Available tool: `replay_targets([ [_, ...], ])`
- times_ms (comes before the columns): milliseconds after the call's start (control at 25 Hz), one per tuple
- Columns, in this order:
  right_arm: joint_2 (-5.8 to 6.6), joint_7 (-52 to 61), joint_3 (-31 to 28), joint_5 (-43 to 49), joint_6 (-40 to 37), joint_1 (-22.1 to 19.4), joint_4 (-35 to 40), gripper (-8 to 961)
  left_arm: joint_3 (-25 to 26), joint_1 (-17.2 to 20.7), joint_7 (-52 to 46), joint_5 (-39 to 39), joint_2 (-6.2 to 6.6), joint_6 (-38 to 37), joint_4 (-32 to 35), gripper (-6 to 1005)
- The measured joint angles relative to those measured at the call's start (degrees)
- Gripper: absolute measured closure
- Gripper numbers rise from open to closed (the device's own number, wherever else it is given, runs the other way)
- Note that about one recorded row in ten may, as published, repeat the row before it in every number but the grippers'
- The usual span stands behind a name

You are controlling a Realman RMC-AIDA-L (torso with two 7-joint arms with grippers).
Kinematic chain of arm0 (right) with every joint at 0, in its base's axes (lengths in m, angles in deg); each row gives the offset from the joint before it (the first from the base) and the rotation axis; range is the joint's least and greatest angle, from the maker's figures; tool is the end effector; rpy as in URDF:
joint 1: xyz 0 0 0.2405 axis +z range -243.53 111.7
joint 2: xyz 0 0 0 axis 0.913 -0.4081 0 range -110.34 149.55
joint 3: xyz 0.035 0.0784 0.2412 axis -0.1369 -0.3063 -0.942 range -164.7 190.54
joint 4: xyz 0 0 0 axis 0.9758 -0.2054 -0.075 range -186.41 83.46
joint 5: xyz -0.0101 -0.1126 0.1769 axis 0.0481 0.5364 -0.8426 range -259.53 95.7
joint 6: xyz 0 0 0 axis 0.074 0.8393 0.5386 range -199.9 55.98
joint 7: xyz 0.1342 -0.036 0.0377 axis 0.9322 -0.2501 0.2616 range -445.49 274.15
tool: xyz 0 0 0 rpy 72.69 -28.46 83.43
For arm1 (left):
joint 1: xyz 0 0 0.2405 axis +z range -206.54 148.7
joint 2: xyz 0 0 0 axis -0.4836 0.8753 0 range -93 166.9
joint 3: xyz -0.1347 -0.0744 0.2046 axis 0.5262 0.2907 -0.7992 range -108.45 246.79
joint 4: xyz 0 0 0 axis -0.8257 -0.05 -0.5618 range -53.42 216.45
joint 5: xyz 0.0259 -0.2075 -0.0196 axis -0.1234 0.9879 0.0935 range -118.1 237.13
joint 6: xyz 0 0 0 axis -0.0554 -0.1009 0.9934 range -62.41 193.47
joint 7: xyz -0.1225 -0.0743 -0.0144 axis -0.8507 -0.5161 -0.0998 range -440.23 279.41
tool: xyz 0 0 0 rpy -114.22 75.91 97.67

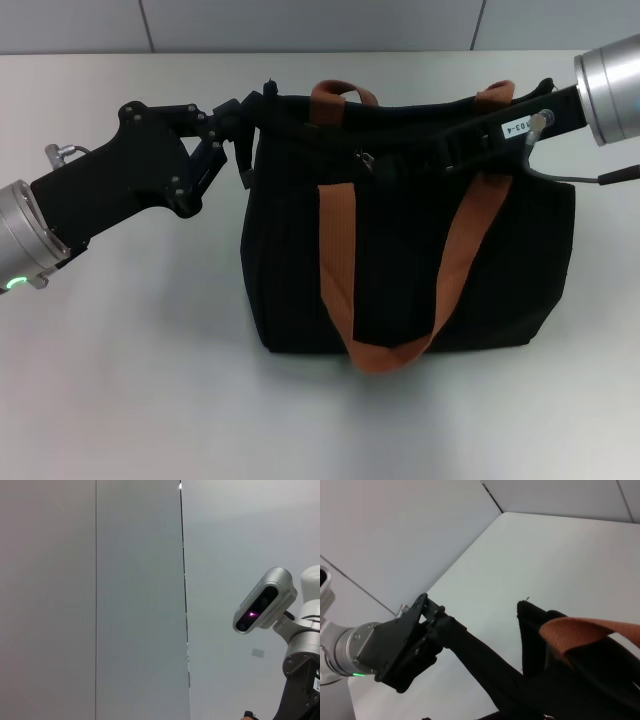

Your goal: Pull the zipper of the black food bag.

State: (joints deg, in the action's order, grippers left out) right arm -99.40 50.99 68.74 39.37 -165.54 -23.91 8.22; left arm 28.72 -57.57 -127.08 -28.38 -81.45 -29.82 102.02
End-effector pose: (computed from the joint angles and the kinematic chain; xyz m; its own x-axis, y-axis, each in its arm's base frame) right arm 0.1437 0.3735 0.0139 0.6641 -0.7146 -0.2196 -0.7221 -0.6893 0.0593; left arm -0.2477 0.3142 -0.0003 0.6293 -0.0977 0.7710 0.3164 -0.8739 -0.3690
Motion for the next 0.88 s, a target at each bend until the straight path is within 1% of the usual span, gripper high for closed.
replay_targets([
  [880, -0.44, 4.67, 0.09, 2.89, -0.12, -5.71, 9.16, 956, 0.10, 0.51, 0.20, 0.02, -0.08, -0.11, 0.00, 983],
])
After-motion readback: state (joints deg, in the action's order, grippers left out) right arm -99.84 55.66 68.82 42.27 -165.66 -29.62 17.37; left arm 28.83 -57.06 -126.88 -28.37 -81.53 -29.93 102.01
